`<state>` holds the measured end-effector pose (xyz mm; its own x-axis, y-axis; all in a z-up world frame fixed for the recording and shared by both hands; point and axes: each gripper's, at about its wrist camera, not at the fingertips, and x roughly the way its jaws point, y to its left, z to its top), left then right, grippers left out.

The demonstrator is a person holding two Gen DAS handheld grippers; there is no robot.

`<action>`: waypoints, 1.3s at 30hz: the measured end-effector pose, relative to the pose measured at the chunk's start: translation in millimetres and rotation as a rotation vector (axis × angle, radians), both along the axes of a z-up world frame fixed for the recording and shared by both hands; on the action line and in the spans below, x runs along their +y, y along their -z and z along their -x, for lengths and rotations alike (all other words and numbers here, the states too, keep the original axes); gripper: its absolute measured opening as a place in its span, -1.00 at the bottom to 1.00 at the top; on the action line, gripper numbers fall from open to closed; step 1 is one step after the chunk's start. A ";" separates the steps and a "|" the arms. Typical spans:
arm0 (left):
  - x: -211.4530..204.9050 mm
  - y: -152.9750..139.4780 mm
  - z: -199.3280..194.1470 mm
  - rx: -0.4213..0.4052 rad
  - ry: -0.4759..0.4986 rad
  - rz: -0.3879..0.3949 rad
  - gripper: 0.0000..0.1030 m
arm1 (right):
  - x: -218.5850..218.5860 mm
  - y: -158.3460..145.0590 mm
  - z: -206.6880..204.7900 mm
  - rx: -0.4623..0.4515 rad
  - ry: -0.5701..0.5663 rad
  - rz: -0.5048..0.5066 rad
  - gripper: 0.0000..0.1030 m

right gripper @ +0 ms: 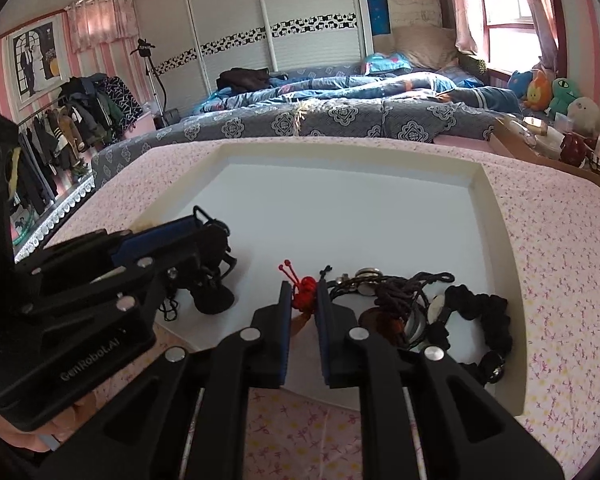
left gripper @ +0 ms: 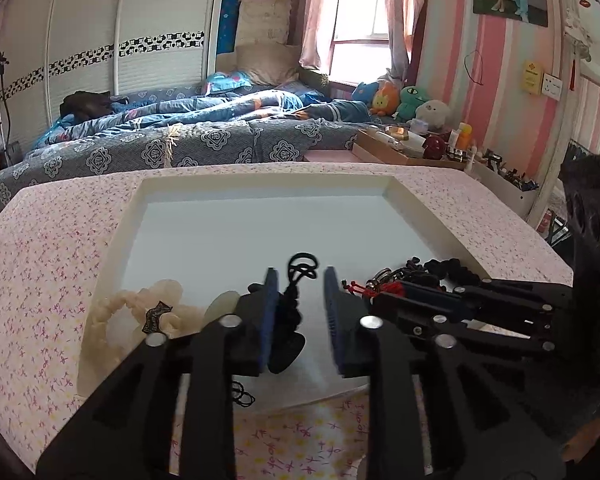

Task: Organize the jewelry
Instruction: 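Carry the black cord and red tassel in both tools over the tray, then open both tools to release the cord and tassel into the tray, then move the left tool to the beige-strap watch while the right tool moves to the red bracelet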

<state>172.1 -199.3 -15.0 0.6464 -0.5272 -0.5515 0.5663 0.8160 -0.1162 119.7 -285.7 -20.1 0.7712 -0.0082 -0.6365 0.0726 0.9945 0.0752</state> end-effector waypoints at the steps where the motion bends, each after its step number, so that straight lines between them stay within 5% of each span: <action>1: -0.1 0.2 -0.1 0.003 0.002 0.007 -0.45 | -1.7 -1.9 2.0 -0.009 0.006 -0.002 -0.54; 5: 2.6 -1.3 0.5 0.004 0.020 0.035 -0.28 | -14.6 -8.6 8.0 -0.036 0.033 -0.022 -0.35; 22: -7.4 2.1 9.0 0.028 0.116 0.070 -0.27 | -72.7 -35.0 33.1 -0.126 0.211 -0.030 -0.22; 27: 1.6 -10.5 13.7 -0.041 0.056 0.055 -0.03 | -72.9 -33.1 29.5 -0.117 0.204 -0.018 -0.22; 39: 15.9 -9.7 -0.4 -0.028 -0.083 -0.034 -0.03 | -73.7 -33.8 29.4 -0.110 0.196 -0.010 -0.20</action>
<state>172.5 -183.4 -5.3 0.7027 -0.4525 -0.5490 0.4992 0.8634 -0.0728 90.3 -359.4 13.7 0.8205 -0.1586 -0.5492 0.2550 0.9614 0.1033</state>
